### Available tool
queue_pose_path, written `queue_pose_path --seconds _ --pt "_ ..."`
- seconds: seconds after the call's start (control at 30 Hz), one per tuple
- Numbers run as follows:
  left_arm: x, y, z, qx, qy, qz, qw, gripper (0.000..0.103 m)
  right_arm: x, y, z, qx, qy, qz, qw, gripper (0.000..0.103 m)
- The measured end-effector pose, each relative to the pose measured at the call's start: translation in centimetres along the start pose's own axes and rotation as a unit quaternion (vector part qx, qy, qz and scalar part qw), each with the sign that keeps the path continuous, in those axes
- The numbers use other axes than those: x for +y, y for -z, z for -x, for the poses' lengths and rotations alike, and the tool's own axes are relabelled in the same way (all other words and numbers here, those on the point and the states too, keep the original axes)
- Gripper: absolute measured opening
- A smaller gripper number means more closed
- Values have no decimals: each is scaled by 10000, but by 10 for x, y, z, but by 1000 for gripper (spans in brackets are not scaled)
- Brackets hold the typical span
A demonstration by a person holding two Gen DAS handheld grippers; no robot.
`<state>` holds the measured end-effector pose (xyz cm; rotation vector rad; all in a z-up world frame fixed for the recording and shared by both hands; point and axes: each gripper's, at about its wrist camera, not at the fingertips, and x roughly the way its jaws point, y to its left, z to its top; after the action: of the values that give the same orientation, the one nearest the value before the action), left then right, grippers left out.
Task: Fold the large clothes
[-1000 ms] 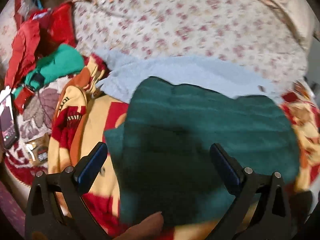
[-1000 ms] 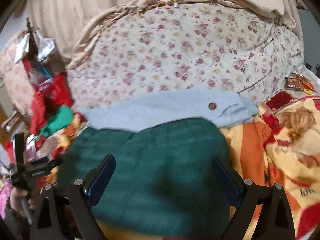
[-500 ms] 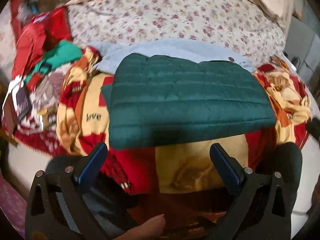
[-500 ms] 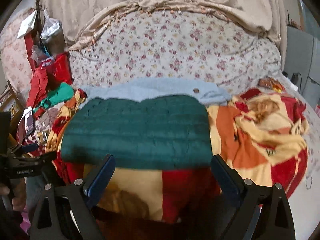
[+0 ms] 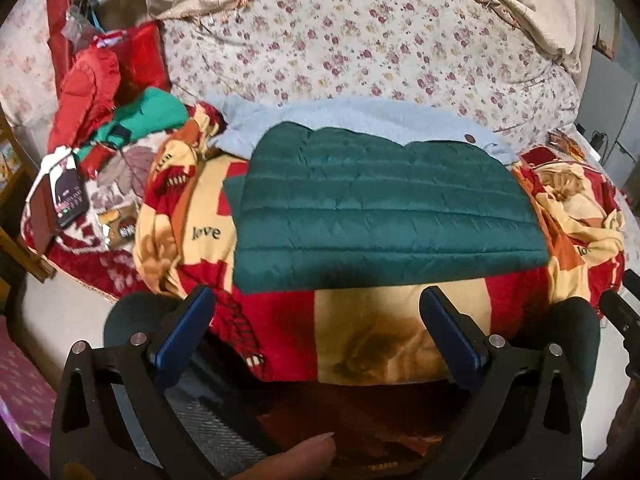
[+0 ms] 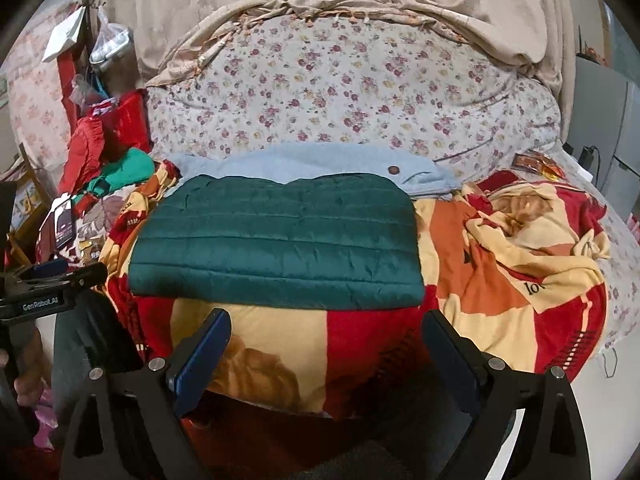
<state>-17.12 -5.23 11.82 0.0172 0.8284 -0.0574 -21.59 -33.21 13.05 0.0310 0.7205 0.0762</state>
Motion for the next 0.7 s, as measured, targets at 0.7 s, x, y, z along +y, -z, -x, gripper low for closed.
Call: queue_pose_path --seconds 0.7 --pt "-9 0 3 -120 85 -73 9999 102 2 2 -3 13 -54 34 10000 95"
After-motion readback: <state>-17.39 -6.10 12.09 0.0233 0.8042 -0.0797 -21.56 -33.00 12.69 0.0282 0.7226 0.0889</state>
